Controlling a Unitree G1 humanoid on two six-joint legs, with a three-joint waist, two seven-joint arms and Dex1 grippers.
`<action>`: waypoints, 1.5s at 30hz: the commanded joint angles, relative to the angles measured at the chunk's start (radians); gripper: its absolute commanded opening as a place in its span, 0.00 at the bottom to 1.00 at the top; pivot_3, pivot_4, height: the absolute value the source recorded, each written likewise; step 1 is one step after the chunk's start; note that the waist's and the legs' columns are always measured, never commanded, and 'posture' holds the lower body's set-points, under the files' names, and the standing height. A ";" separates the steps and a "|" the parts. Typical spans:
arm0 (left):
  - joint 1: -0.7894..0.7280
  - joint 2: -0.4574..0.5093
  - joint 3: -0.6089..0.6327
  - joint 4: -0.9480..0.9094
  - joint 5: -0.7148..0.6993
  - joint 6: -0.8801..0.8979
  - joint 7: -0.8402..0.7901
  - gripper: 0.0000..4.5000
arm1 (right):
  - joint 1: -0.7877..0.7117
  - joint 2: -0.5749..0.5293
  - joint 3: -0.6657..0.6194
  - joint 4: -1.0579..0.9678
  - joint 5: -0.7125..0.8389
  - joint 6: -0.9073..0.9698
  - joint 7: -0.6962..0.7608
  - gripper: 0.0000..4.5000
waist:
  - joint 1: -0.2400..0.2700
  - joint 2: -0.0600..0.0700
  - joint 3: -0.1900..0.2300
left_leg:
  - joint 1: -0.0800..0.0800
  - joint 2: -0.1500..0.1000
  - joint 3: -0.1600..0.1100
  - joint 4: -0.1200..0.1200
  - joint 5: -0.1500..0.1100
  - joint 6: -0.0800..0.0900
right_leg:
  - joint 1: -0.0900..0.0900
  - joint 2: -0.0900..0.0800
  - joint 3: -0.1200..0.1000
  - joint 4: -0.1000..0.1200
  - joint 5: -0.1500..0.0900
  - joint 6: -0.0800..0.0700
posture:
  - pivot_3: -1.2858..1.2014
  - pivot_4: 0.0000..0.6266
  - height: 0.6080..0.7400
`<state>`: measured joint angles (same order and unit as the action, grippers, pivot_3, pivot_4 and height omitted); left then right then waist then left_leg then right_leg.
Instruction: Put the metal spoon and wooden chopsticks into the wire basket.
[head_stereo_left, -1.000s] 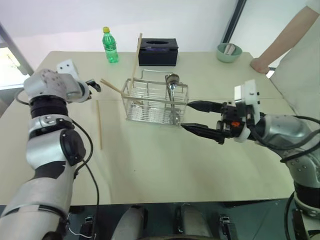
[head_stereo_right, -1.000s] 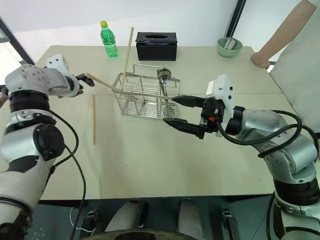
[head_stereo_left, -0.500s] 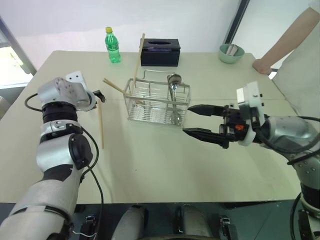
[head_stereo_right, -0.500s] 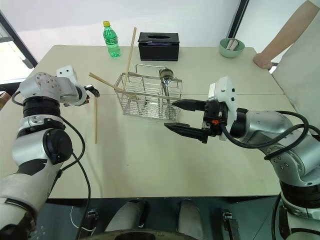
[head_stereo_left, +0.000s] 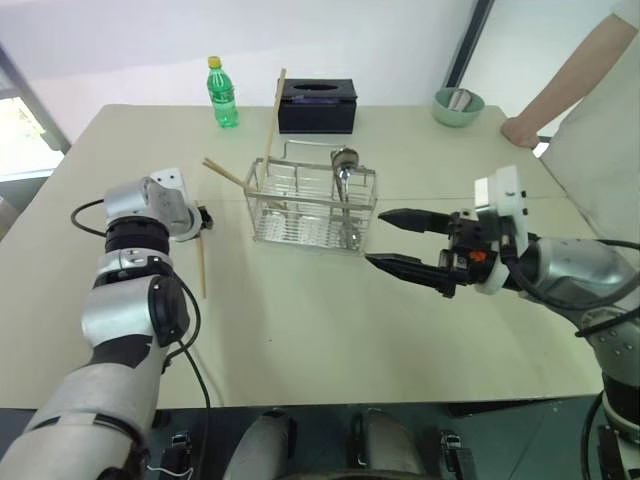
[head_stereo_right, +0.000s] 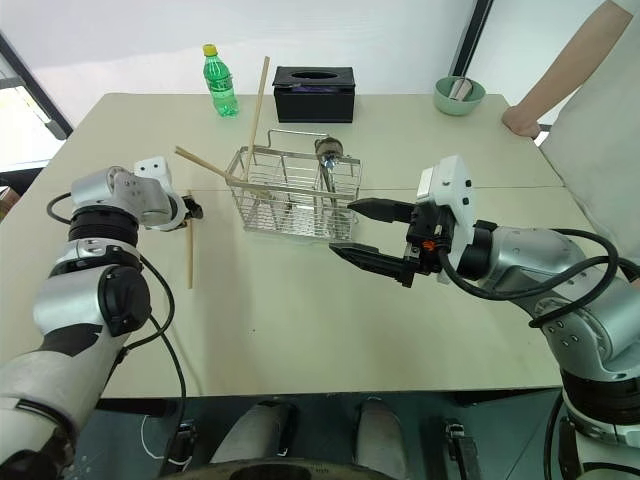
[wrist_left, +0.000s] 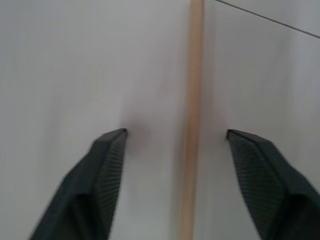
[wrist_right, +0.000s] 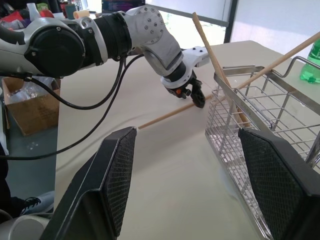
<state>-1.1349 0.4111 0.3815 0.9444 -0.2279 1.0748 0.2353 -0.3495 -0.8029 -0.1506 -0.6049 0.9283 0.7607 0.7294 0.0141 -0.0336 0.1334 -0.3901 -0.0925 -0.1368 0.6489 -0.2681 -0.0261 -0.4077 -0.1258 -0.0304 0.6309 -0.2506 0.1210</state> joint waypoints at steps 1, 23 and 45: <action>-0.008 -0.003 0.018 0.012 -0.005 -0.003 0.001 0.27 | -0.008 0.007 -0.027 -0.019 0.016 -0.014 -0.007 0.75 | 0.005 0.000 0.000 | 0.000 0.000 0.000 0.000 0.000 0.000 | 0.000 0.000 0.000 0.000 0.000 0.000 | 0.52 0.24 0.40; -0.281 0.075 0.074 -0.098 -0.094 -0.837 -0.365 0.02 | -0.034 0.010 -0.017 -0.001 0.014 0.001 0.009 0.75 | 0.025 -0.004 0.002 | -0.003 -0.001 0.001 0.000 0.003 -0.005 | -0.001 -0.003 -0.001 -0.002 0.000 0.000 | 0.52 0.24 0.40; -0.185 -0.142 -0.152 -0.402 -0.172 -0.673 -0.686 0.02 | 0.087 0.050 -0.057 -0.099 0.045 -0.012 -0.144 0.75 | -0.004 -0.002 0.003 | -0.001 -0.001 0.001 0.001 -0.001 0.003 | 0.000 -0.001 -0.002 -0.001 0.000 0.001 | 0.52 0.24 0.40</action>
<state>-1.3189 0.2568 0.2402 0.6093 -0.3844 0.3852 -0.4358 -0.2630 -0.7593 -0.1734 -0.6722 0.9590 0.7691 0.5941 0.0098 -0.0358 0.1364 -0.3911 -0.0940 -0.1363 0.6501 -0.2693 -0.0229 -0.4072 -0.1269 -0.0318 0.6299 -0.2503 0.1218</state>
